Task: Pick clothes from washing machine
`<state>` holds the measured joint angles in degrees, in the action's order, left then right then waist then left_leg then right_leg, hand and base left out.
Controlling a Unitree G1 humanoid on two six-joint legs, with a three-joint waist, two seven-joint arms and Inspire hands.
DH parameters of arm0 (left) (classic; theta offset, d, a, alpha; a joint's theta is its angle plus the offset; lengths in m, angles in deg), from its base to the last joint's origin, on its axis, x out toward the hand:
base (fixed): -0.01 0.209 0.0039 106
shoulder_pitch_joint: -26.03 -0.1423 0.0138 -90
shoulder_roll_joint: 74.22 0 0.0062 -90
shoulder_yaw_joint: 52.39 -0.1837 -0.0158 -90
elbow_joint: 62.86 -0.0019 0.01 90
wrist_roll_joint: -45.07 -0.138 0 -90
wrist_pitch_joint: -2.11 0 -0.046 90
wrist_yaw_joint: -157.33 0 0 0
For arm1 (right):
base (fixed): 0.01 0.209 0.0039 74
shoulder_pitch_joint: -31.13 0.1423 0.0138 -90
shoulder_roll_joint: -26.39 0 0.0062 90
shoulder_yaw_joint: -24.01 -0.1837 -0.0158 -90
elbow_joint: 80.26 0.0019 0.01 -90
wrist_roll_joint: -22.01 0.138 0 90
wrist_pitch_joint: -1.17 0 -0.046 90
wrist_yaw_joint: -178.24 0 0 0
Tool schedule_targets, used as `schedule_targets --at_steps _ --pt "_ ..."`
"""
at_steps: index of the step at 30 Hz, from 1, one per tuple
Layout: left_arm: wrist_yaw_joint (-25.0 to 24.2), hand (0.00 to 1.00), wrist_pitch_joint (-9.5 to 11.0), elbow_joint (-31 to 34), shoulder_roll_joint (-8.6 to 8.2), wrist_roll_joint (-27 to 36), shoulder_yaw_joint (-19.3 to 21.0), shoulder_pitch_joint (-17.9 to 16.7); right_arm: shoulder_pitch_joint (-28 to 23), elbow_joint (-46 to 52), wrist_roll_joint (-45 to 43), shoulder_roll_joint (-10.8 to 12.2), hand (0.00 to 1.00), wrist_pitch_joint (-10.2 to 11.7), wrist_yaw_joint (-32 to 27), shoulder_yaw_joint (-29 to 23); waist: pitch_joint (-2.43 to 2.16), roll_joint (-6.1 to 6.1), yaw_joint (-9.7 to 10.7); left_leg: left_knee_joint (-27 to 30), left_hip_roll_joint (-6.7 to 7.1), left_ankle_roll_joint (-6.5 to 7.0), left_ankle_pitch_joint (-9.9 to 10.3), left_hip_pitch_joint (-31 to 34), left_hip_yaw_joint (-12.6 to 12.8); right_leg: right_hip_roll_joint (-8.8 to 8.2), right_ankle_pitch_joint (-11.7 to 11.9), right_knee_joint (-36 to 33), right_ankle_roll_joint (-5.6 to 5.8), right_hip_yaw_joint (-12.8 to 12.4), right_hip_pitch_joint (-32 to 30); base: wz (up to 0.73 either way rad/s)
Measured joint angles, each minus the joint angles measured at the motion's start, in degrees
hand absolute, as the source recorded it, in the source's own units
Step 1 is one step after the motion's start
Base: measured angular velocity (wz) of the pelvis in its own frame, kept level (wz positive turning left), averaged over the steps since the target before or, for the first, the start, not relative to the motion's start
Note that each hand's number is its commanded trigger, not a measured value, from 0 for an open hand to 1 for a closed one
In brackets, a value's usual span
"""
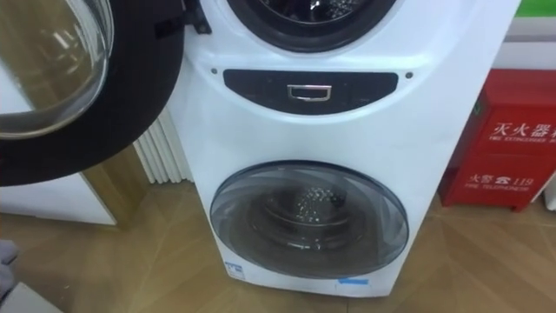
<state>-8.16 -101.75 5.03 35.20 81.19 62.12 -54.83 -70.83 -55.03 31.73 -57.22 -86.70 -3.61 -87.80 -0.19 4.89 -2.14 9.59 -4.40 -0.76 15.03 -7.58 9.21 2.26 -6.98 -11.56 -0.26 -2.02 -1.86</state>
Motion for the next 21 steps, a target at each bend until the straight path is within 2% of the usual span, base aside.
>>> schedule_targets --at_steps 6,13,16,18,19,21 --pt "0.25 0.0 -0.03 1.1 0.0 -0.94 -0.06 0.0 -0.16 0.01 -0.01 0.22 0.0 -1.0 0.04 0.17 0.0 -0.78 0.3 0.01 0.07 -0.01 0.0 -0.05 -0.5 -0.11 0.47 0.81 0.1 0.35 0.64 0.04" --pt "0.87 0.0 -0.04 1.93 0.02 -0.79 -0.02 0.11 -0.45 0.46 -0.05 0.29 0.0 -1.03 -0.02 0.16 -0.06 -0.93 0.08 0.22 0.09 -0.01 0.0 -0.11 -0.2 -0.09 0.53 0.78 0.09 0.22 0.67 0.0" --pt "1.01 0.0 -0.04 5.04 0.11 1.33 0.06 1.91 -1.1 0.49 -0.04 0.3 0.0 -1.24 -0.08 0.16 -0.08 -0.98 -0.52 0.28 0.06 -0.01 0.0 -0.07 -0.44 -0.12 0.53 0.87 0.08 0.44 0.85 0.04" --pt "1.01 0.0 -0.74 6.22 1.64 -0.53 -1.91 2.87 -0.9 0.44 0.01 0.31 0.0 -1.51 0.02 0.21 0.08 -0.92 -0.71 0.5 0.06 -0.01 0.0 -0.07 -0.63 -0.19 0.68 0.89 0.09 0.69 1.01 0.02" --pt "1.01 0.0 -0.74 6.4 1.61 -0.75 -2.07 2.88 -0.84 0.44 0.01 0.35 0.0 -1.51 0.09 0.21 0.23 -0.72 -0.71 0.56 0.07 -0.01 0.0 0.0 -0.69 -0.22 0.69 0.91 0.08 0.79 1.04 0.08" --pt "0.71 0.0 -1.19 7.97 1.62 -2.56 -2.68 2.89 -0.87 0.4 0.21 0.46 0.0 -1.51 0.41 0.28 0.24 -0.79 -0.26 1.11 0.07 -0.02 0.01 0.59 -1.52 -0.31 0.7 0.91 0.09 1.36 1.07 0.2"
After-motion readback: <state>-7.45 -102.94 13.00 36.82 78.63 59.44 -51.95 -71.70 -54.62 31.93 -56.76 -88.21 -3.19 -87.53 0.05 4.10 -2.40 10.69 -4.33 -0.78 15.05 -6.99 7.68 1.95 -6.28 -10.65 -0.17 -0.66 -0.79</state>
